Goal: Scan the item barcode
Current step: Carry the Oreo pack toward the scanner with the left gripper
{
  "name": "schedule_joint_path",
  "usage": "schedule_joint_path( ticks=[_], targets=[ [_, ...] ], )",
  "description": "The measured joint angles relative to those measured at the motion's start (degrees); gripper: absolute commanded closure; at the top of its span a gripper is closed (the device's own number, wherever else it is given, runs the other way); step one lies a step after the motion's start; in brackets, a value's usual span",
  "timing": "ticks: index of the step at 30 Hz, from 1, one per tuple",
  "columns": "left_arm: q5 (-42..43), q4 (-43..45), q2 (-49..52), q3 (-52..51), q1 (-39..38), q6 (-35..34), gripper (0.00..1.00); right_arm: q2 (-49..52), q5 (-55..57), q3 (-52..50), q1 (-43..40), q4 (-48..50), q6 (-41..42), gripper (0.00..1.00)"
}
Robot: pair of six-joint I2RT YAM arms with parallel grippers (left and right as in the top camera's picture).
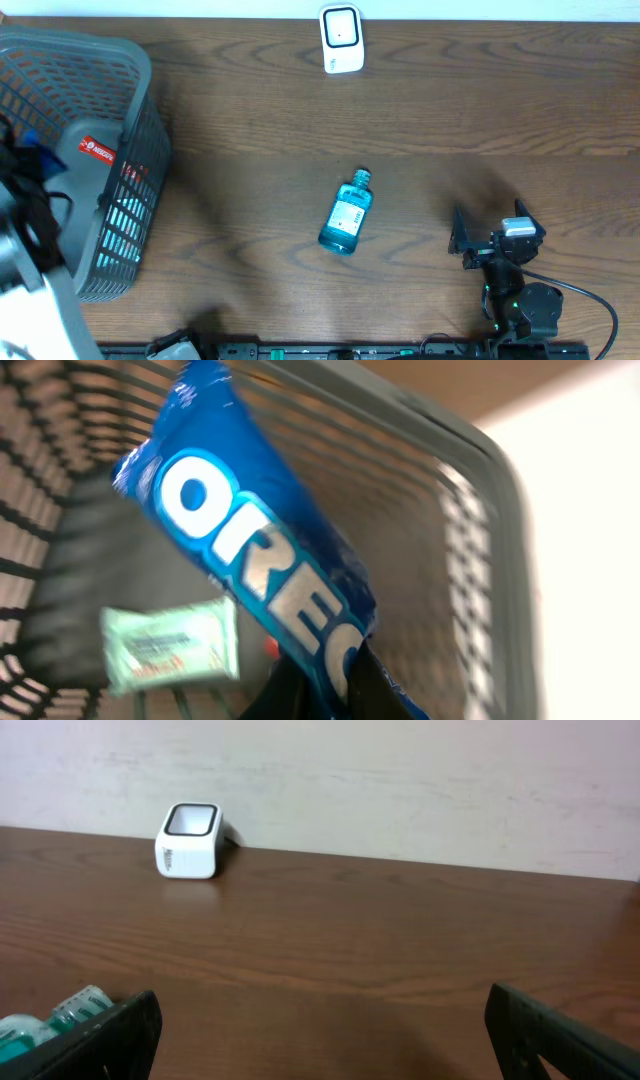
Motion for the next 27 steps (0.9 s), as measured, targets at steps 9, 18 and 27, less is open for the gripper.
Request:
schedule_joint_path(
  ticks=[9,18,27],
  targets=[
    [7.5,-0.3,-3.1,0.0,-28.3,9.2,0.93,0.0,0.0,0.0,0.0,0.0,0.0,0.01],
    [3.0,0.4,16.1,0.0,-52.3,25.8,0.93,0.0,0.0,0.0,0.0,0.0,0.0,0.01],
    [-0.3,2.8,36.1,0.0,-58.3,35.2,0.93,0.0,0.0,0.0,0.0,0.0,0.0,0.01]
  ],
)
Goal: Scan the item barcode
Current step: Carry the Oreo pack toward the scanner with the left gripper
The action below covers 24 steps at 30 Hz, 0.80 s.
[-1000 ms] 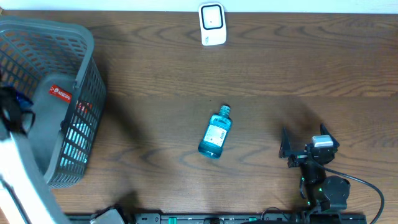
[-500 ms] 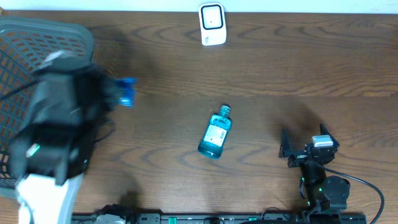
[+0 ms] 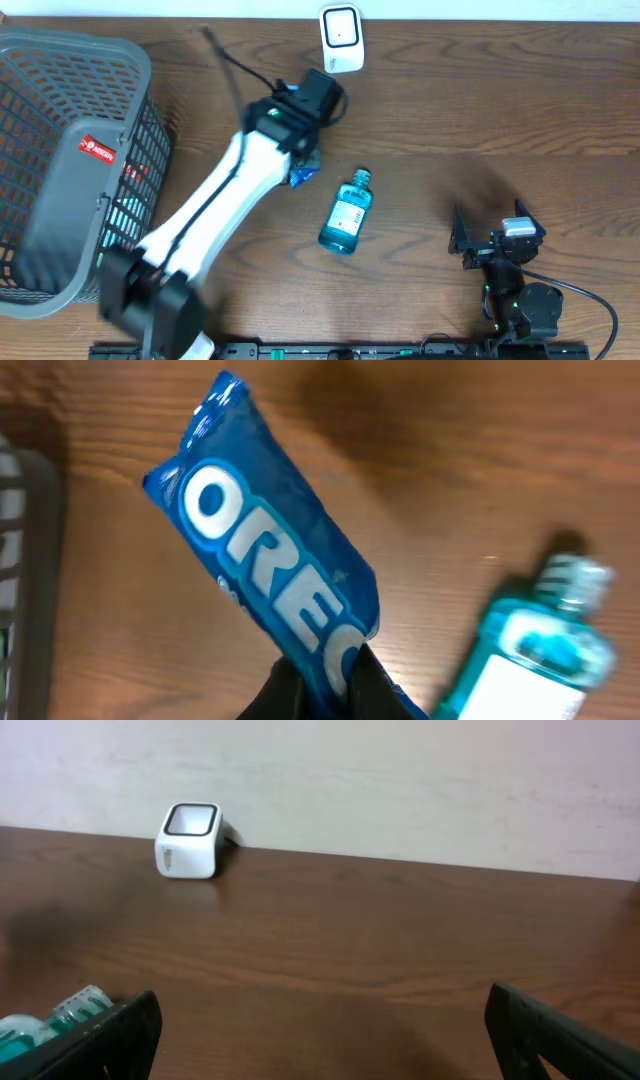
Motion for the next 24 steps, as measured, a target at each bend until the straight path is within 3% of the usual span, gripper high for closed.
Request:
schedule_joint_path(
  ticks=[9,16,17,20,24],
  targets=[
    [-0.7,4.6,12.4,0.0,0.0,2.5,0.93,0.0,0.0,0.0,0.0,0.0,0.0,0.01],
    [-0.9,7.1,16.1,-2.1,0.0,2.5,0.93,0.0,0.0,0.0,0.0,0.0,0.0,0.01],
    [-0.9,7.2,16.1,-2.3,0.0,2.5,0.84,0.0,0.0,0.0,0.0,0.0,0.0,0.01],
    [-1.3,7.2,16.1,-2.4,0.0,2.5,0.35,0.0,0.0,0.0,0.0,0.0,0.0,0.01],
    [-1.5,6.3,16.1,-2.4,0.0,2.6,0.20,0.0,0.0,0.0,0.0,0.0,0.0,0.01]
  ],
)
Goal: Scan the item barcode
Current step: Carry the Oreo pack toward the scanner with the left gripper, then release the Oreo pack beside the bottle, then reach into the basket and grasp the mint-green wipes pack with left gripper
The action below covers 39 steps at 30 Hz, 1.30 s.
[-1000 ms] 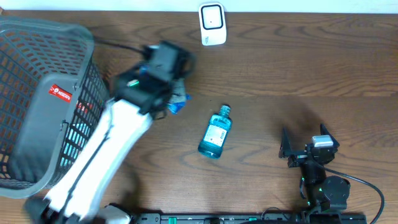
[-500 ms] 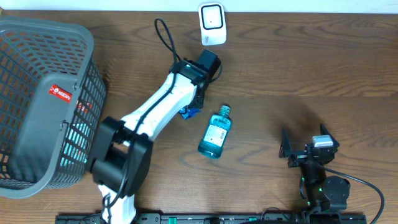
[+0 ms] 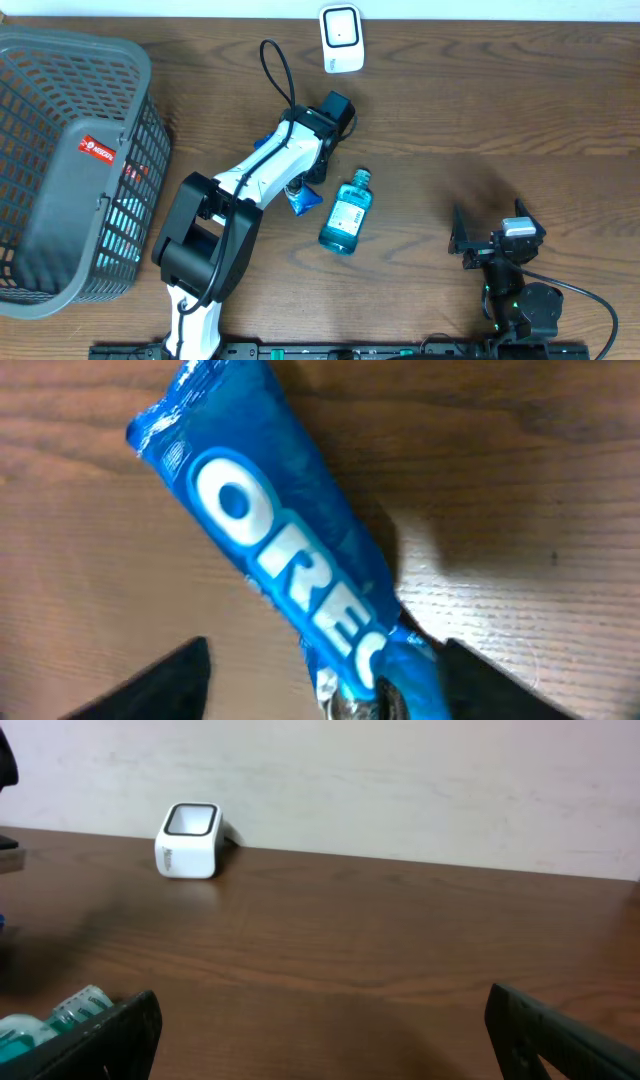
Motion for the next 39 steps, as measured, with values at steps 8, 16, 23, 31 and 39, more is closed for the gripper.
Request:
schedule_joint_path(
  ticks=[8,16,23,31,39],
  targets=[
    [-0.8,-10.5,-3.4,5.1,0.0,-0.2,0.11,0.0,0.0,0.0,0.0,0.0,0.0,0.01],
    [-4.9,-14.1,-24.7,16.2,2.0,-0.5,0.02,0.0,0.0,0.0,0.0,0.0,0.0,0.01],
    [-7.6,-18.0,-41.9,18.5,22.6,-8.4,0.02,0.0,0.0,0.0,0.0,0.0,0.0,0.01],
    [-1.1,-26.0,-41.8,16.9,51.1,-14.4,0.02,0.0,0.0,0.0,0.0,0.0,0.0,0.01],
    [4.3,-26.0,-34.2,6.1,62.5,-19.7,0.02,0.0,0.0,0.0,0.0,0.0,0.0,0.01]
  ],
)
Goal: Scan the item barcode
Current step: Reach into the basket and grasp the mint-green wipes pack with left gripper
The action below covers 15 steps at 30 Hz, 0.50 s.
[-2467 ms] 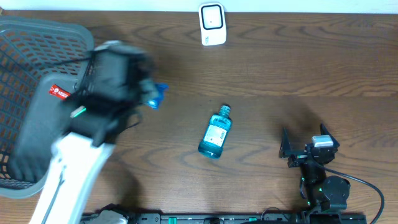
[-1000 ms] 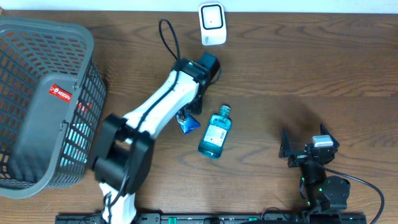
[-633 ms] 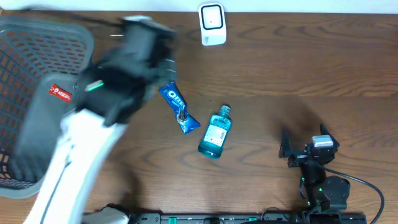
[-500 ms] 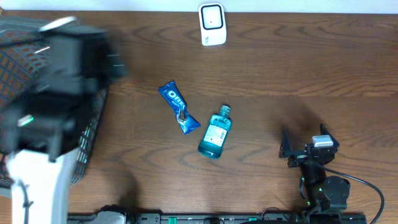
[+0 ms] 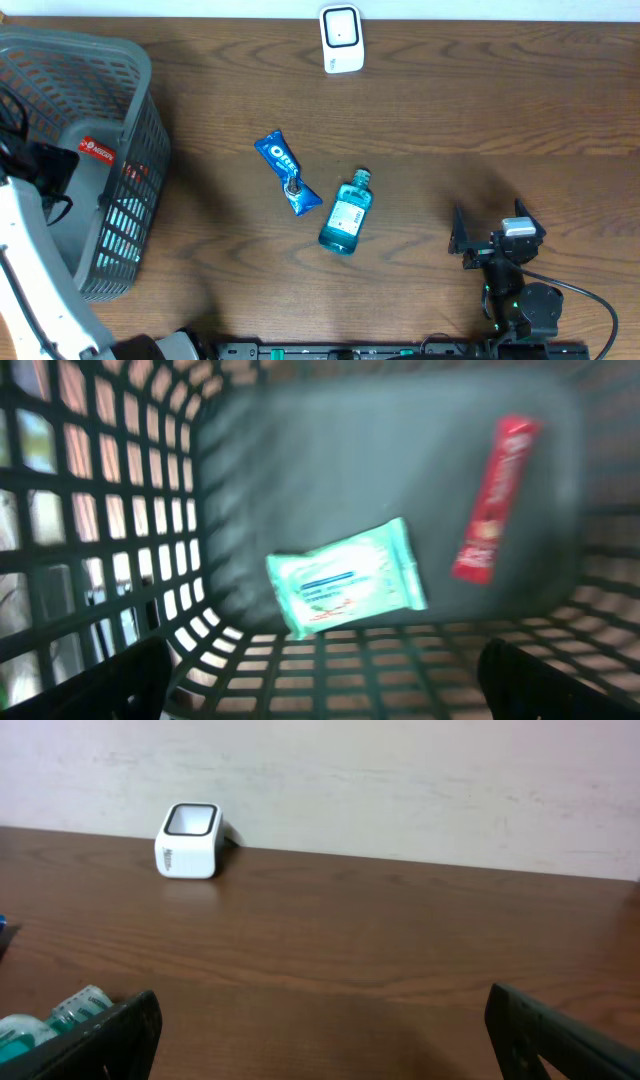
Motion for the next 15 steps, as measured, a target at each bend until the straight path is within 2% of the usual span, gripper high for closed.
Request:
schedule_joint_path(
  ticks=[4,10,15],
  targets=[
    [1.7,2.1,2.4,-5.4,2.1,1.9,0.02,0.0,0.0,0.0,0.0,0.0,0.0,0.01],
    [10.5,6.2,7.4,-10.0,4.1,14.3,0.02,0.0,0.0,0.0,0.0,0.0,0.0,0.01],
    [13.3,5.7,12.4,-10.6,6.1,21.8,0.02,0.0,0.0,0.0,0.0,0.0,0.0,0.01]
  ],
)
